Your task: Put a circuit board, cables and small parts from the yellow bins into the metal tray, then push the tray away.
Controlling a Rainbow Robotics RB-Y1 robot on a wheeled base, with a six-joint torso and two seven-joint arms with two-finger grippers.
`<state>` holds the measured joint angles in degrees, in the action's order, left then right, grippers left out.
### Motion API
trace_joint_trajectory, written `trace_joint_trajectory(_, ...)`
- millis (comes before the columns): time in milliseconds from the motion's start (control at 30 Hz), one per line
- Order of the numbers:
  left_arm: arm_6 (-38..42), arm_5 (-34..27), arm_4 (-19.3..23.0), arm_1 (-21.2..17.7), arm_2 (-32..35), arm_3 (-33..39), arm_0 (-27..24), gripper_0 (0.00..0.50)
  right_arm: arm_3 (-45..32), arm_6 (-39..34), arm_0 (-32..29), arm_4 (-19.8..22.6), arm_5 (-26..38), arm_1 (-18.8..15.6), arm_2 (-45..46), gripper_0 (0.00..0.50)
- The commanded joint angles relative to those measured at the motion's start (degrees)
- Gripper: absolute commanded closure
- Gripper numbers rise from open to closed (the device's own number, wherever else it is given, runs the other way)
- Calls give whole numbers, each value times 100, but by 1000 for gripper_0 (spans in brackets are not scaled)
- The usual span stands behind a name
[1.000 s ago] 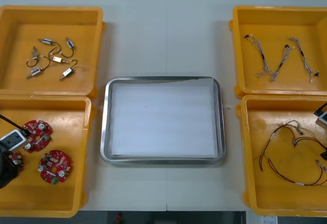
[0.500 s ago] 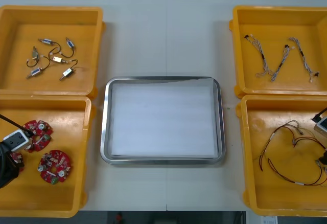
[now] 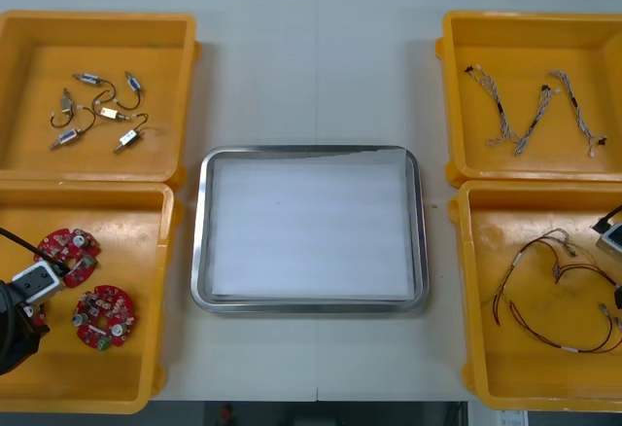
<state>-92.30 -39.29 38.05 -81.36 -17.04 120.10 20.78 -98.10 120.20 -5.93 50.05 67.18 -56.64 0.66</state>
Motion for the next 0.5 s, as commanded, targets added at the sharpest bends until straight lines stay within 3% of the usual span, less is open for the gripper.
trace_joint_trajectory(33, -552, 61, 27, -108, -62, -31, -74, 53, -16, 13, -181, 22, -47, 57, -127, 500)
trace_joint_trajectory(200, -552, 61, 62, -64, -80, -101, -74, 53, -271, 30, -172, 92, 225, 57, 110, 500)
trace_joint_trajectory(500, -534, 70, 124, -64, -106, -154, -100, 60, -1167, 21, -172, 180, 1473, 57, 980, 500)
